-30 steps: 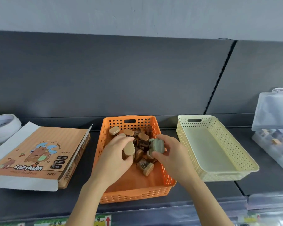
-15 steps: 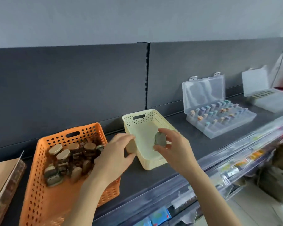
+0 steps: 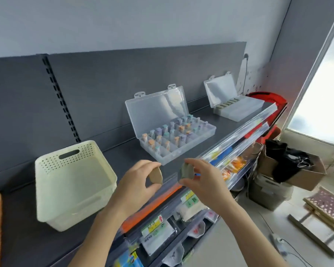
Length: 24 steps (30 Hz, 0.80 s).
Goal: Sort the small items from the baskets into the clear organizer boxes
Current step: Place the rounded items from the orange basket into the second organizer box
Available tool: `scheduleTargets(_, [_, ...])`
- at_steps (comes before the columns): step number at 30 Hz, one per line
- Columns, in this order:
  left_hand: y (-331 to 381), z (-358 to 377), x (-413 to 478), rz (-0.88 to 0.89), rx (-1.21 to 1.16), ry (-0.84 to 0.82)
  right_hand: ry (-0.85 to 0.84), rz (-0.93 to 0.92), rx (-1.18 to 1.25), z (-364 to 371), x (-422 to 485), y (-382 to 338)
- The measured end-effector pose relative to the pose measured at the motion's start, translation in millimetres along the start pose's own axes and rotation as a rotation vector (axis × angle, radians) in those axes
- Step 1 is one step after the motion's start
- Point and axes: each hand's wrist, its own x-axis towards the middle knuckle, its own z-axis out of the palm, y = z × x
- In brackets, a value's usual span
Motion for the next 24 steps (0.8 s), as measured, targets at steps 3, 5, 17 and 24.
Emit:
scheduleTargets(3, [28.3, 34.4, 29.3, 0.036, -0.038, -0.038, 0.017, 0.036, -0.036, -33.7, 1.8, 35.5])
scheduleTargets(5, [47.8, 54.3, 49.6, 0.066, -0.053, -0.079, 0.034, 0.074, -0.045, -54.7, 2.2, 56.2])
scheduleTargets(17, [129.5, 173.7, 201.7, 0.304, -0.120, -0.240, 0.266, 0.242, -0.121, -160.6, 45.1, 168.0])
scheduleTargets(24, [163.3, 220.4, 309.4, 0.395, -0.188, -0.273, 0.352, 0.291, -0.144, -215.9, 116.9, 219.0])
